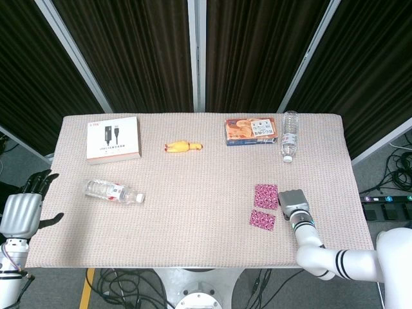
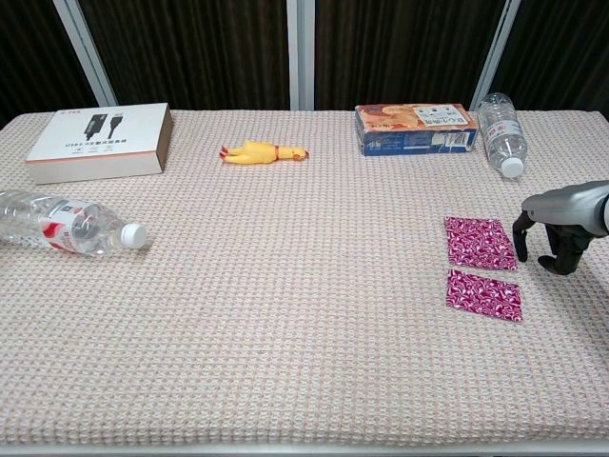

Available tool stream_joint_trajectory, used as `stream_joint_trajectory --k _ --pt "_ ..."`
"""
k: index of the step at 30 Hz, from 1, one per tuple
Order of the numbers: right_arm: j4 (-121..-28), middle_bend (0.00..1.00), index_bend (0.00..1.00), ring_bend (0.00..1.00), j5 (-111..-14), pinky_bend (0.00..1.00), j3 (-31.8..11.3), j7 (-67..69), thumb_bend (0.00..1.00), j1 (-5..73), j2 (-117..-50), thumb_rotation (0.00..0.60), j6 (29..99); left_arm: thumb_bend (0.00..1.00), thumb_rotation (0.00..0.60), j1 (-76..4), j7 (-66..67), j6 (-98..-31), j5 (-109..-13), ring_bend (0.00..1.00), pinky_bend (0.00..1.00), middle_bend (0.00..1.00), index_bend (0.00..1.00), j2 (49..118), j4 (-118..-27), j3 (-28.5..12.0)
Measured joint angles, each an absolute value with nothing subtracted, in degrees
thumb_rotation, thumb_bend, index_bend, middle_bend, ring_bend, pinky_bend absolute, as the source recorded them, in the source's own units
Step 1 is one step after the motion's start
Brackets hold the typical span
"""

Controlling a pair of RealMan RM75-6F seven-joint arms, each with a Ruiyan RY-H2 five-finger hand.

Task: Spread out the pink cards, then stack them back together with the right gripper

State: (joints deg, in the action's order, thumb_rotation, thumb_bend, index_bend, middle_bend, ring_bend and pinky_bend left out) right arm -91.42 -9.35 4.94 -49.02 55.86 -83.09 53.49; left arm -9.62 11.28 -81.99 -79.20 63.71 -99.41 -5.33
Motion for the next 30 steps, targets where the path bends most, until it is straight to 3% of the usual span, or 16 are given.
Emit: stream_joint_trajectory --k 30 --pt "-91.04 1.00 0.35 1.00 -9.06 0.97 2.38 -49.78 0.46 57.81 -86.46 0.600 53.48 0.06 0.600 -9.43 9.82 -82.10 -78.92 0.16 0.38 0.23 0.22 63.15 -99.21 -5.59"
